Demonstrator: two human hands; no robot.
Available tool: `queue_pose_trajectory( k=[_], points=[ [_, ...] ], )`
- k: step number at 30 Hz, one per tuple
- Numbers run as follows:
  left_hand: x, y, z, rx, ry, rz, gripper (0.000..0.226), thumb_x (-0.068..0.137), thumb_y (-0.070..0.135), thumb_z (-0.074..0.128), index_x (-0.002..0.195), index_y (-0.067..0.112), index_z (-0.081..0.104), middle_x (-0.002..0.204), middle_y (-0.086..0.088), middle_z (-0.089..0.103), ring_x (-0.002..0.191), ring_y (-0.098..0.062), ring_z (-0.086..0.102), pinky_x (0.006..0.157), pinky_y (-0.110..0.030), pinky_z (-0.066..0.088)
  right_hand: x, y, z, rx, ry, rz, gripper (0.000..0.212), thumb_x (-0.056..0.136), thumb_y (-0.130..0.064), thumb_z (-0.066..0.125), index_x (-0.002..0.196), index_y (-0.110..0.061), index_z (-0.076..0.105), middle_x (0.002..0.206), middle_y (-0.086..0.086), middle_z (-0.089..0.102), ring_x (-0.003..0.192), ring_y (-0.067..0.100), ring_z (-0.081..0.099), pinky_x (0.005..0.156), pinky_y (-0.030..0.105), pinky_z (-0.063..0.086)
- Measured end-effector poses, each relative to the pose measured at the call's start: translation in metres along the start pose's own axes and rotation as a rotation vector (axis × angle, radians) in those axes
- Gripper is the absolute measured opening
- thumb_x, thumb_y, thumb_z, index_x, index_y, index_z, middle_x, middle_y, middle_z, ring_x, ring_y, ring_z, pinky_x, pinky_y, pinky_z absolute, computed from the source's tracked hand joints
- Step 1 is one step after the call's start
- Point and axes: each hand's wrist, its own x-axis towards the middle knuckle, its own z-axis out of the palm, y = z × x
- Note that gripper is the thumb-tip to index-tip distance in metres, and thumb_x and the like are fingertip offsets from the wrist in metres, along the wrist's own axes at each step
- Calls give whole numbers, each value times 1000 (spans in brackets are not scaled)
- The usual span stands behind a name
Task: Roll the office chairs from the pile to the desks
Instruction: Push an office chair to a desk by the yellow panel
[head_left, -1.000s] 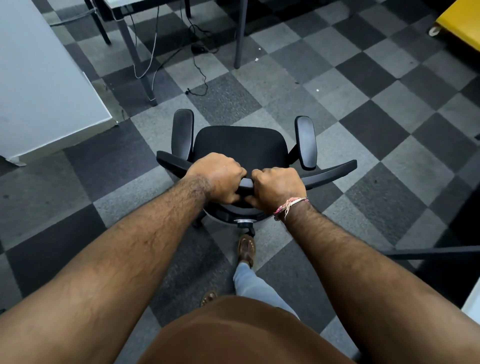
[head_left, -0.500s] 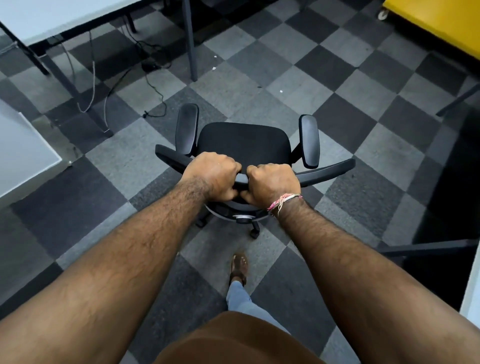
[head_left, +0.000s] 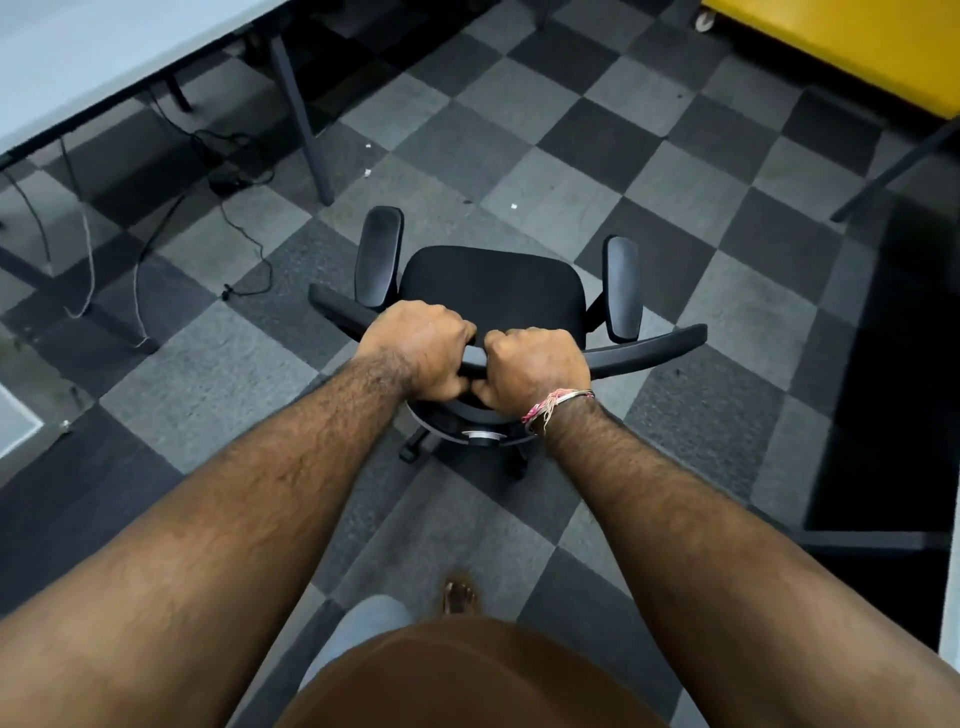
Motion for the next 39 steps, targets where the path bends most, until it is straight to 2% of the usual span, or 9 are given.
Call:
queue_pose_trajectory(
  k=[10, 13, 17, 21, 27, 32, 35, 39],
  points=[
    [152, -45, -23, 26, 24, 173, 29, 78, 60, 58, 84, 31, 60, 83, 10, 66, 72, -18, 64, 67, -37, 57, 105, 84, 13, -31, -108, 147, 38, 75, -58, 65, 79, -21, 59, 69, -4, 64, 62, 23, 63, 51, 28, 34],
    [193, -63, -31, 28, 30, 224, 28, 79, 59, 59, 85, 32, 58, 85, 9, 66, 73, -19, 64, 67, -36, 57, 141, 100, 15, -24, -178, 235, 34, 76, -58, 62, 77, -25, 53, 69, -5, 63, 63, 22, 62, 53, 29, 38],
    [247, -83, -42, 29, 25, 284, 27, 80, 57, 60, 86, 31, 57, 81, 10, 61, 69, -18, 58, 67, -36, 57, 186, 127, 21, -16, -238, 325, 29, 77, -56, 59, 76, -27, 58, 67, -5, 62, 61, 24, 61, 55, 30, 44],
    [294, -97, -52, 33, 22, 320, 27, 83, 56, 60, 86, 30, 55, 77, 11, 51, 67, -17, 53, 63, -34, 51, 221, 154, 32, -26, -229, 320, 32, 78, -57, 57, 80, -26, 61, 72, -4, 65, 64, 24, 64, 55, 30, 38],
    [379, -103, -65, 29, 35, 327, 23, 82, 54, 61, 85, 31, 57, 76, 11, 51, 68, -17, 54, 65, -35, 53, 272, 219, 47, -69, -191, 308, 36, 80, -59, 57, 83, -24, 63, 73, -4, 65, 64, 22, 63, 55, 30, 37],
    [464, -98, -80, 27, 72, 305, 21, 80, 52, 62, 83, 32, 55, 85, 9, 64, 71, -18, 58, 65, -34, 51, 318, 292, 66, -56, -134, 297, 36, 76, -58, 62, 77, -22, 63, 70, -2, 66, 61, 25, 64, 53, 30, 39],
    [518, -91, -89, 37, 89, 284, 20, 80, 51, 61, 82, 33, 53, 86, 9, 66, 76, -19, 64, 64, -33, 48, 345, 341, 78, -44, -111, 264, 36, 75, -57, 61, 77, -22, 63, 70, -2, 66, 62, 25, 64, 53, 30, 39],
    [589, -80, -108, 28, 71, 224, 21, 80, 53, 61, 82, 33, 53, 85, 10, 65, 75, -19, 64, 66, -34, 51, 383, 411, 91, -27, -81, 223, 34, 75, -55, 63, 75, -21, 64, 68, -1, 66, 59, 26, 63, 53, 29, 34]
  ],
)
